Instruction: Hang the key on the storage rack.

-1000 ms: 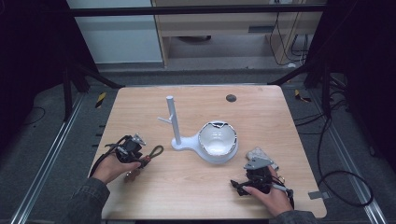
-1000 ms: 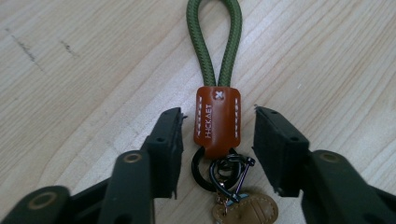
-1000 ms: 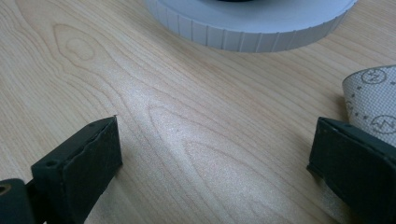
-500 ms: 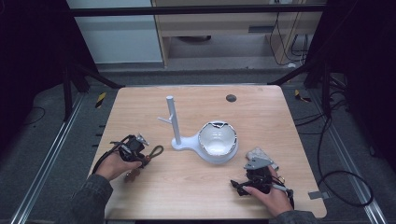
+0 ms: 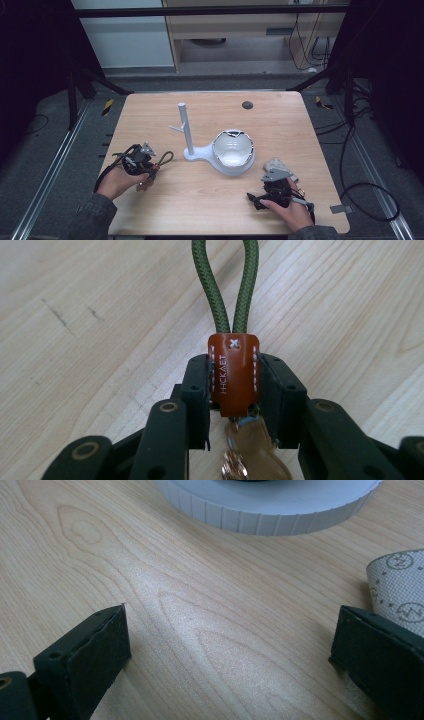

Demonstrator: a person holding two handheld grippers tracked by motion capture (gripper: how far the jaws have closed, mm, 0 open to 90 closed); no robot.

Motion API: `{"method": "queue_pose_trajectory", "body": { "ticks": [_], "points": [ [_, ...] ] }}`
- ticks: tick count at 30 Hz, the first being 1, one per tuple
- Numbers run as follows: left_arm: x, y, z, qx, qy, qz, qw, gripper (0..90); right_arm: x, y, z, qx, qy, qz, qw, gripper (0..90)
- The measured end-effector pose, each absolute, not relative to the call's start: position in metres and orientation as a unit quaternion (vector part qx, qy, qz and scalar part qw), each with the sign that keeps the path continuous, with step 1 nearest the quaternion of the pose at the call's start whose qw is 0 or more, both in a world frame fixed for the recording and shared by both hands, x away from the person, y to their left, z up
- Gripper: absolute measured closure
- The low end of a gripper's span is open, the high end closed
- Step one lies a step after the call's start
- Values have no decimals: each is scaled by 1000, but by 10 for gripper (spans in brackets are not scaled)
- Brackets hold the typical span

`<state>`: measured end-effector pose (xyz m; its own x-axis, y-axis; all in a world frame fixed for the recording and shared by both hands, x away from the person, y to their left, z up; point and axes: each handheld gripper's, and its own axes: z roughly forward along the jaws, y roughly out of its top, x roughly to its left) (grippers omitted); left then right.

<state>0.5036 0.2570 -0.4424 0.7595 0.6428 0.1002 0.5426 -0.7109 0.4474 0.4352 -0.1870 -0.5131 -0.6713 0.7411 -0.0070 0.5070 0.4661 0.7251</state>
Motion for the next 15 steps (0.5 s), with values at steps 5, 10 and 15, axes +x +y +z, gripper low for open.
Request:
{"method": "queue_pose_trajectory", "body": {
  "ticks": [5,10,15],
  "points": [
    [489,262,-434,902,329,146,237,660,435,-187,-513,371,841,359,163,23],
    [473,267,-423,883,337,175,278,661,435,-187,-513,371,841,359,163,23],
    [459,269,-415,863,345,198,313,662,436,-187,-513,374,840,359,161,14]
  ]
}}
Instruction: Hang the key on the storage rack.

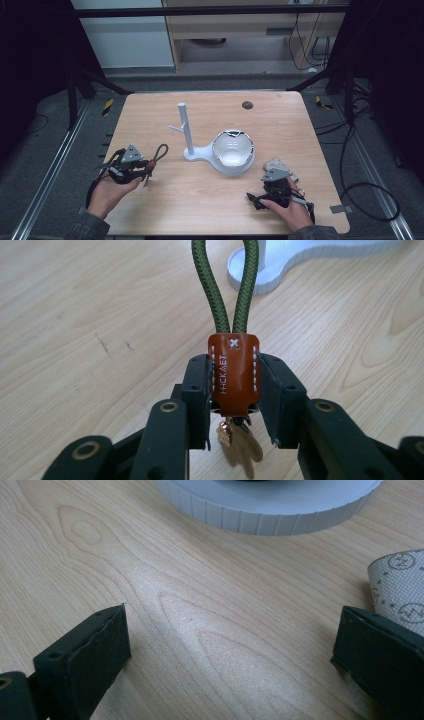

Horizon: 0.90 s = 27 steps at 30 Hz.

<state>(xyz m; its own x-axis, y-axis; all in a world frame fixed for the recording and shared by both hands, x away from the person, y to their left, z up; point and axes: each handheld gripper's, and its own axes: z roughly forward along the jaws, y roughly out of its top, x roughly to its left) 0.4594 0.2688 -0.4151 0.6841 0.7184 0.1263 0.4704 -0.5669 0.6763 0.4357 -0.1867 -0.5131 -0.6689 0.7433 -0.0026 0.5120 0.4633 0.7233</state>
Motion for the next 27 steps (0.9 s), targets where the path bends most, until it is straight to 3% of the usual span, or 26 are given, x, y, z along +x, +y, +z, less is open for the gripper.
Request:
{"method": "queue_pose_trajectory", "body": {
  "ticks": [27],
  "points": [
    [428,246,-390,829,330,247,378,663,446,-184,-513,386,835,354,168,2]
  ]
}}
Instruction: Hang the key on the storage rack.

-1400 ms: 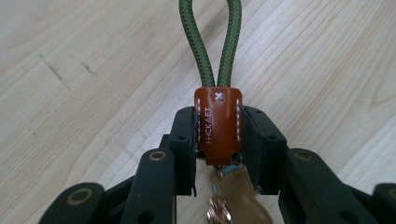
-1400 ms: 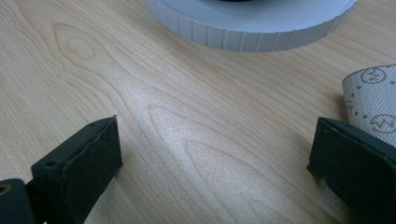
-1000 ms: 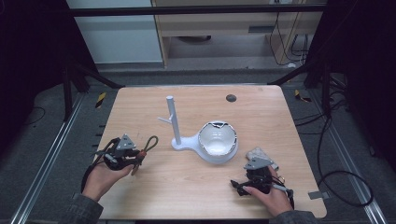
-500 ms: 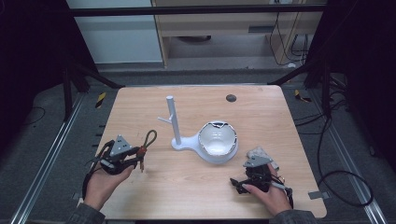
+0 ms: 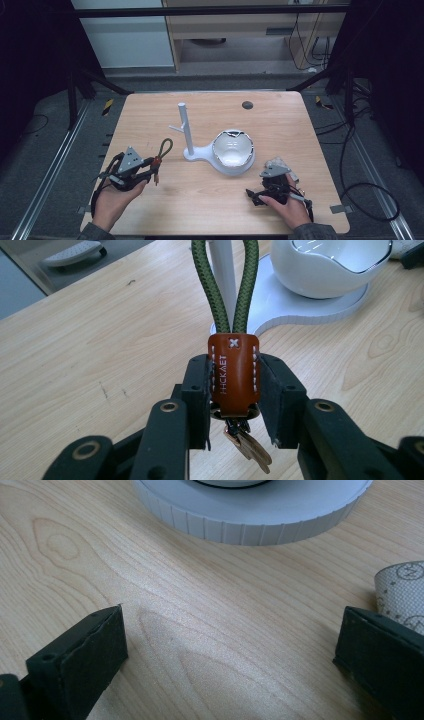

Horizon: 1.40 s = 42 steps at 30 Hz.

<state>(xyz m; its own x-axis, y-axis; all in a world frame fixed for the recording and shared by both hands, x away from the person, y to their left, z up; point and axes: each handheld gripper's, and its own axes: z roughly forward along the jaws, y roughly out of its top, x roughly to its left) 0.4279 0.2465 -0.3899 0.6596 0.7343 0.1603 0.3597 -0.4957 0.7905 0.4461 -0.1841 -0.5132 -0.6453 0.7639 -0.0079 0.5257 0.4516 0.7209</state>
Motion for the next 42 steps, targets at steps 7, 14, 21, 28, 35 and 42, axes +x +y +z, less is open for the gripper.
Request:
{"method": "queue_pose_trajectory", "body": {
  "ticks": [7,14,21,28,35,42],
  "points": [
    [420,240,-382,826,322,249,391,663,445,-184,-513,391,833,353,168,3],
    [417,234,-373,823,313,251,402,663,444,-184,-513,392,832,353,171,4],
    [417,233,-372,820,315,252,407,663,443,-184,-513,392,832,353,171,4],
    [417,231,-368,818,312,254,412,663,443,-184,-513,394,831,353,170,3],
    [417,230,-365,815,312,255,416,663,443,-184,-513,394,831,353,169,4],
    [421,226,-360,813,314,256,419,662,443,-184,-513,394,831,353,169,3]
  ]
}}
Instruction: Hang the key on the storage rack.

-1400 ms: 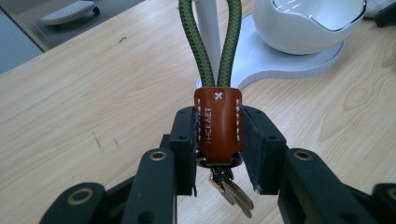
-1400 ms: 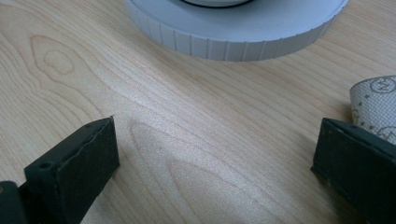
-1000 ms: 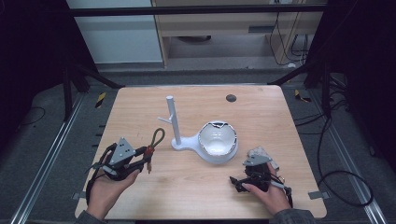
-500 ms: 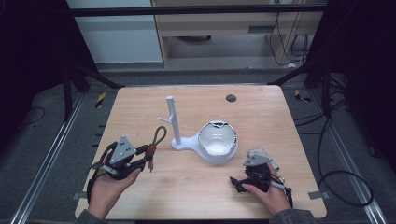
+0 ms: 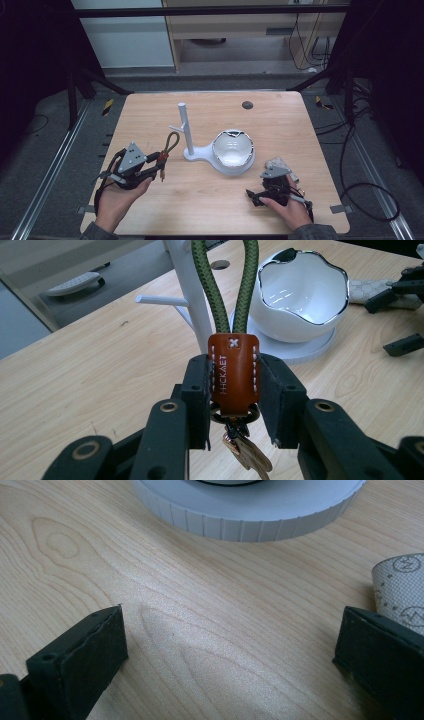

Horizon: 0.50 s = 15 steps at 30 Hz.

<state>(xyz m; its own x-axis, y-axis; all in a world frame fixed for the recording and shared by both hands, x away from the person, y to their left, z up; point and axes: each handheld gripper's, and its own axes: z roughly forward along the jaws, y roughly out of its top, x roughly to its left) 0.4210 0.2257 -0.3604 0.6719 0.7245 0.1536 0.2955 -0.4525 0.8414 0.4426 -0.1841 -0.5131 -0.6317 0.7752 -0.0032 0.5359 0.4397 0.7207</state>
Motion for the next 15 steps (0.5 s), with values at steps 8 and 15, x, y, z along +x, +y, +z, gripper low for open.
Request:
{"method": "queue_pose_trajectory", "body": {
  "ticks": [8,15],
  "points": [
    [431,219,-358,808,319,258,422,662,442,-184,-513,395,831,352,170,3],
    [437,215,-358,808,321,257,422,662,442,-185,-513,393,832,351,172,3]
  ]
}}
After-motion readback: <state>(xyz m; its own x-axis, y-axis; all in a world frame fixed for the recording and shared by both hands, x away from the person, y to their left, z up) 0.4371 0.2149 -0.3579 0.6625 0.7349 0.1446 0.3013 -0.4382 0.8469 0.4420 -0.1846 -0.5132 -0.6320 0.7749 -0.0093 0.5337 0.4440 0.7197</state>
